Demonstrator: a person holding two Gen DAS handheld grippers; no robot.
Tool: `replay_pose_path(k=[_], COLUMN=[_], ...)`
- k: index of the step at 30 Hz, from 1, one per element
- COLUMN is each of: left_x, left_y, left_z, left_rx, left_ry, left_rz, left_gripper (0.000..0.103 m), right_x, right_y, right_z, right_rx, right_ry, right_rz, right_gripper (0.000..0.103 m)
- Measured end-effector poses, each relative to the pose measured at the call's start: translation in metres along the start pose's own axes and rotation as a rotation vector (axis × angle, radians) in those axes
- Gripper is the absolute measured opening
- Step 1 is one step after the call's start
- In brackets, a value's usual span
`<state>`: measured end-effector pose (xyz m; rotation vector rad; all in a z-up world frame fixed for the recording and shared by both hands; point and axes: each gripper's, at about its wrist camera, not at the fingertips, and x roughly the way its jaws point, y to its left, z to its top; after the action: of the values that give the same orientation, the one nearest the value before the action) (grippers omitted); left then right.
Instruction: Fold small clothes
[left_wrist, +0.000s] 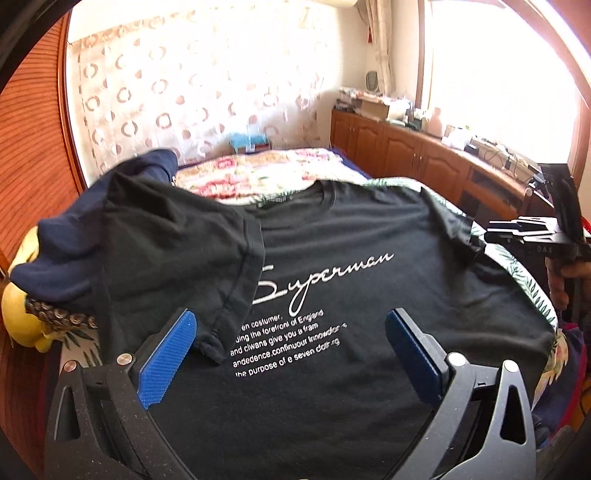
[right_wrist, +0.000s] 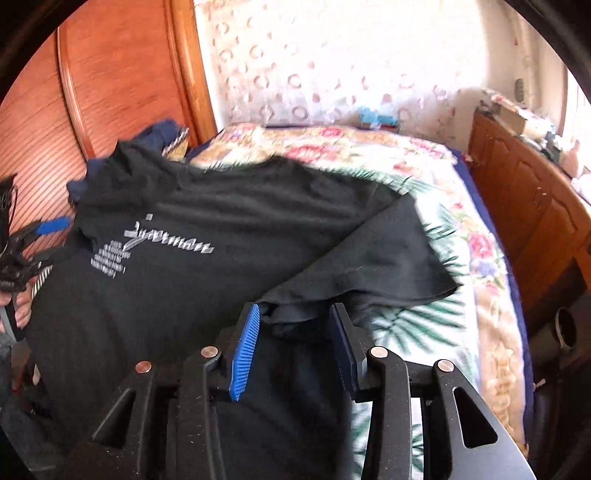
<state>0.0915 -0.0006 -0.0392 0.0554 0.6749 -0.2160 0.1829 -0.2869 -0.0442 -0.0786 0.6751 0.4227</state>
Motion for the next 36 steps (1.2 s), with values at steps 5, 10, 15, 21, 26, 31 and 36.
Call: replay_pose_path(k=[5, 10, 15, 21, 26, 31, 36], left_x=[-0.009, -0.015, -0.018, -0.018, -0.019, -0.021, -0.022], left_y=[-0.001, 0.006, 0.009, 0.013, 0.014, 0.019, 0.024], left_z=[0.004, 0.003, 0.000, -0.003, -0.005, -0.007, -0.012], left_rx=[-0.007, -0.043, -0.048, -0.066, -0.072, -0.081, -0.092], left_ry=[-0.056, -0.086, -0.086, -0.087, -0.084, -0.081, -0.076], left_rz=[0.013, 0.011, 0.021, 0.019, 0.020, 0.024, 0.022], left_gripper=[0.103, 0.103, 0.103, 0.103, 0.103, 0.103, 0.103], right_x=[0.002, 0.039, 0.068, 0.077, 0.078, 0.086, 0.100], right_y=[-0.034, -0.062, -0.075, -0.074, -0.035, 0.016, 0.055], right_z=[0.007, 0.013, 0.015, 0.036, 0.068, 0.103, 0.129], right_rx=[0.061, 0.123, 0.173, 0.182, 0.101, 0.002, -0.065], right_ry=[-0.020, 0.052, 0.090, 0.103, 0.048, 0.008, -0.001], right_rz=[-0.132, -0.200, -0.232, -0.114, -0.045, 0.022, 0.049], right_gripper=[0.041, 0.041, 0.041, 0.004, 0.004, 0.004, 0.004])
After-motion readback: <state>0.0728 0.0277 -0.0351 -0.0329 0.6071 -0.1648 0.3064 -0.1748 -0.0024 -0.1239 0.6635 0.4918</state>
